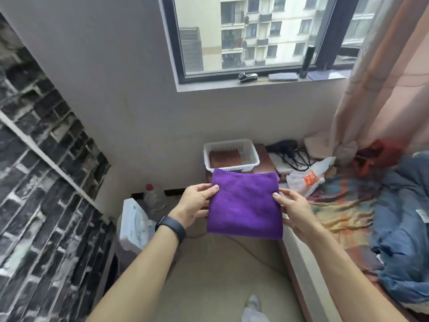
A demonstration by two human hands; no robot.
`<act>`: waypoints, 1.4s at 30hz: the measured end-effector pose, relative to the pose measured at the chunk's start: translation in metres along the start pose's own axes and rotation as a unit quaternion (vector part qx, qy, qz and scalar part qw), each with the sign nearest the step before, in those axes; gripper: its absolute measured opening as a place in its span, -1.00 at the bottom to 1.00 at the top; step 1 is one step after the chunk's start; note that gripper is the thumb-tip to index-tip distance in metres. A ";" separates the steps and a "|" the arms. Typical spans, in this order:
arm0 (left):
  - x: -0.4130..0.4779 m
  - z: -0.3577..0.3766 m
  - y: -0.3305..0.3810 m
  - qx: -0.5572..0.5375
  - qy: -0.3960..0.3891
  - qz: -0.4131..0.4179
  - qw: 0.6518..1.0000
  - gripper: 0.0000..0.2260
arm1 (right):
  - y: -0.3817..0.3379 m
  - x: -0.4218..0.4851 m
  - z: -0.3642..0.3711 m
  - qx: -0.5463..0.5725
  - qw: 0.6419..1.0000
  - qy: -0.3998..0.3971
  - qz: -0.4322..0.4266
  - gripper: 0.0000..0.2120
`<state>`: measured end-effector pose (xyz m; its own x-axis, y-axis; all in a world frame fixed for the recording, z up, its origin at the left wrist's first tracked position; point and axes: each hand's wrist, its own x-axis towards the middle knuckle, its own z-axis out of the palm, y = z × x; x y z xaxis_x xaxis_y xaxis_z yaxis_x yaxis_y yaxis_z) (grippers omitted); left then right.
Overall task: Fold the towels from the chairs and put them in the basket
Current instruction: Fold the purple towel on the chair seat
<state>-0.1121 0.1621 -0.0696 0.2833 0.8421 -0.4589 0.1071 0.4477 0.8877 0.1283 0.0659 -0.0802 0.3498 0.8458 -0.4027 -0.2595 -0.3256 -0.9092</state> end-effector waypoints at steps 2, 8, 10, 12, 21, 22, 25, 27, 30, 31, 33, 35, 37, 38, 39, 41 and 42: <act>0.038 0.005 0.000 -0.006 0.016 -0.024 1.000 -0.73 | 0.001 0.042 -0.002 -0.001 1.000 -0.003 0.025 -0.86; 0.128 0.013 -0.009 -0.017 0.041 -0.109 0.993 -0.78 | 0.016 0.143 -0.005 -0.048 0.992 -0.016 0.114 -0.85; 0.152 0.012 -0.014 -0.021 0.049 -0.141 0.989 -0.79 | 0.022 0.170 0.000 -0.068 0.987 -0.013 0.143 -0.85; 0.177 0.008 -0.019 -0.027 0.059 -0.171 0.983 -0.80 | 0.028 0.197 0.006 -0.085 0.982 -0.018 0.169 -0.86; 0.330 -0.021 -0.011 -0.048 0.045 -0.261 0.963 -0.83 | 0.024 0.350 0.049 -0.168 0.954 -0.006 0.250 -0.86; 0.344 -0.023 -0.006 -0.051 0.047 -0.265 0.962 -0.82 | 0.019 0.362 0.054 -0.171 0.951 0.000 0.256 -0.87; 0.391 -0.031 0.010 -0.055 0.052 -0.280 0.957 -0.84 | 0.005 0.406 0.070 -0.188 0.945 0.011 0.269 -0.89; 0.421 -0.035 0.020 -0.058 0.064 -0.283 0.955 -0.85 | -0.003 0.435 0.079 -0.193 0.942 0.017 0.273 -0.92; 0.462 -0.036 0.029 -0.029 0.073 -0.277 0.958 -0.81 | -0.009 0.480 0.089 -0.211 0.942 0.027 0.259 -0.89; 0.476 -0.036 0.030 -0.022 0.078 -0.270 0.959 -0.81 | -0.010 0.495 0.094 -0.218 0.942 0.028 0.253 -0.87; 0.504 -0.037 0.028 0.006 0.094 -0.253 0.963 -0.83 | -0.009 0.527 0.101 -0.222 0.944 0.029 0.244 -0.85; 0.527 -0.036 0.024 0.069 0.109 -0.240 0.962 -0.85 | -0.006 0.553 0.105 -0.243 0.940 0.026 0.236 -0.84; 0.541 -0.032 0.023 0.125 0.119 -0.230 0.958 -0.80 | 0.001 0.577 0.106 -0.269 0.935 0.011 0.230 -0.82; 0.547 -0.029 0.023 0.155 0.117 -0.224 0.955 -0.76 | 0.005 0.586 0.107 -0.274 0.934 0.009 0.230 -0.82; 0.554 -0.027 0.021 0.187 0.115 -0.218 0.951 -0.73 | 0.008 0.594 0.107 -0.279 0.932 0.007 0.232 -0.83; 0.565 -0.021 0.015 0.270 0.116 -0.207 0.933 -0.67 | 0.017 0.606 0.108 -0.278 0.930 0.006 0.241 -0.83; 0.569 -0.018 0.013 0.309 0.118 -0.206 0.921 -0.64 | 0.022 0.611 0.108 -0.280 0.927 0.006 0.247 -0.83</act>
<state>0.0336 0.6520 -0.3197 -0.1106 0.7130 -0.6924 0.7011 0.5498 0.4541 0.2387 0.6210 -0.3346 0.3227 0.5308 -0.7837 0.1167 -0.8439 -0.5236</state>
